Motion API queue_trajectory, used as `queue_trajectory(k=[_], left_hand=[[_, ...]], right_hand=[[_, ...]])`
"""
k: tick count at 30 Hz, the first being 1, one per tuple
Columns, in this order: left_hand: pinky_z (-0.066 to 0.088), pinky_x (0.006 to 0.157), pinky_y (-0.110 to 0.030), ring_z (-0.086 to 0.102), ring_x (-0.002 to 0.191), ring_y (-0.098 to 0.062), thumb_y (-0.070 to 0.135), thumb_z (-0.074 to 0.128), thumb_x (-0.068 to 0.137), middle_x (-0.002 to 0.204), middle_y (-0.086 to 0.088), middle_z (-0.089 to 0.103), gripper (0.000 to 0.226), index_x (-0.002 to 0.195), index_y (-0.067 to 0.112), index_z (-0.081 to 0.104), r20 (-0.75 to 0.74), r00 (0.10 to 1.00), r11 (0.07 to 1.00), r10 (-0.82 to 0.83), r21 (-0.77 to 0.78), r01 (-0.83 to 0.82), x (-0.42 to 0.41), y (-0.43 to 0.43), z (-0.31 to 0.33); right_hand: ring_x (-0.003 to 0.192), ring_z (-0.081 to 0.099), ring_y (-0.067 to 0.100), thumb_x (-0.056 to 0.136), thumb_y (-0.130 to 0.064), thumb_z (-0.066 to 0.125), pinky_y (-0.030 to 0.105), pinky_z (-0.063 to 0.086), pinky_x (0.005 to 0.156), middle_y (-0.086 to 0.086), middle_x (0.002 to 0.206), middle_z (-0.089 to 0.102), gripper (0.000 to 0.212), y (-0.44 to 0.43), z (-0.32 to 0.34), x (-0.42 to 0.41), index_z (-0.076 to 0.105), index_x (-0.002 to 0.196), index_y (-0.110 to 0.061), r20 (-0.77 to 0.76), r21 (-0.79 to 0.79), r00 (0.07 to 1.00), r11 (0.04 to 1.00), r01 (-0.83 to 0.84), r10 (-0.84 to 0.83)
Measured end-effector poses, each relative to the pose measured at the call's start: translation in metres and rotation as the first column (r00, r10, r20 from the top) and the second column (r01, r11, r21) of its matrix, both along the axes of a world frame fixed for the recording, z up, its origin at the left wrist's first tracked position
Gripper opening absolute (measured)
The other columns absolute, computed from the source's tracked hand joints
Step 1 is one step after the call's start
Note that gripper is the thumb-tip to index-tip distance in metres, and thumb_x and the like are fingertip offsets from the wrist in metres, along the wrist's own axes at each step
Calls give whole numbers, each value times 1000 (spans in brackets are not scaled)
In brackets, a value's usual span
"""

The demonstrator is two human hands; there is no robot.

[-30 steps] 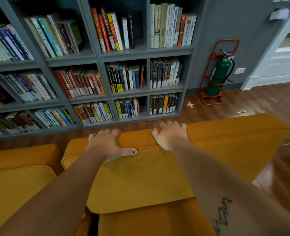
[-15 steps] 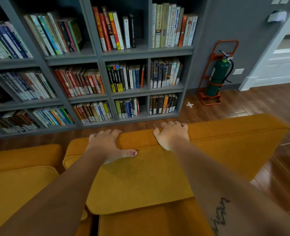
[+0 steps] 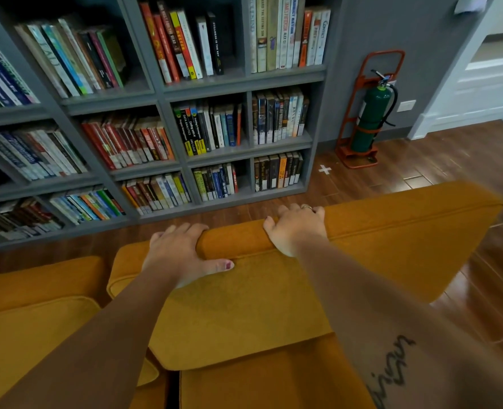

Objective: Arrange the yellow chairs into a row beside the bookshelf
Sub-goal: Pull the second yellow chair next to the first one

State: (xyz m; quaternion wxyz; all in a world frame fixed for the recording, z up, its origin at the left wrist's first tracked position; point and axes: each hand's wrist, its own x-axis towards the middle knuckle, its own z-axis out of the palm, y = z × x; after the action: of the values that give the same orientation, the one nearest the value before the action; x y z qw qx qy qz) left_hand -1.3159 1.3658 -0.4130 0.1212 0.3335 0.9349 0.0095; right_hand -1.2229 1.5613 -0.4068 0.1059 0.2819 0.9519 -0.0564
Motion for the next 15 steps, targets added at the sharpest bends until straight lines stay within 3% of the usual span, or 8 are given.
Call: queue_trajectory(k=[10,15], left_hand=[[29,107,-42,40,128,-20,90,43,60,140,5,46,99,142,35,34,-14,1000,1000,-12,16,13,0,2,-1],[30,107,-43,42,127,-20,100,23,45,139,5,48,117,142,36,34,-13,1000,1000,-9,15,9,2,-1,0]], right_hand=[[127,43,27,97,-50,15,49,25,108,10,137,51,62,2,-5,2,44,140,-16,-67,-4,998,1000,6,-7],[125,45,28,97,-50,15,49,24,107,11,136,52,62,1,-5,4,45,139,-16,-82,-18,996,1000,17,-18]])
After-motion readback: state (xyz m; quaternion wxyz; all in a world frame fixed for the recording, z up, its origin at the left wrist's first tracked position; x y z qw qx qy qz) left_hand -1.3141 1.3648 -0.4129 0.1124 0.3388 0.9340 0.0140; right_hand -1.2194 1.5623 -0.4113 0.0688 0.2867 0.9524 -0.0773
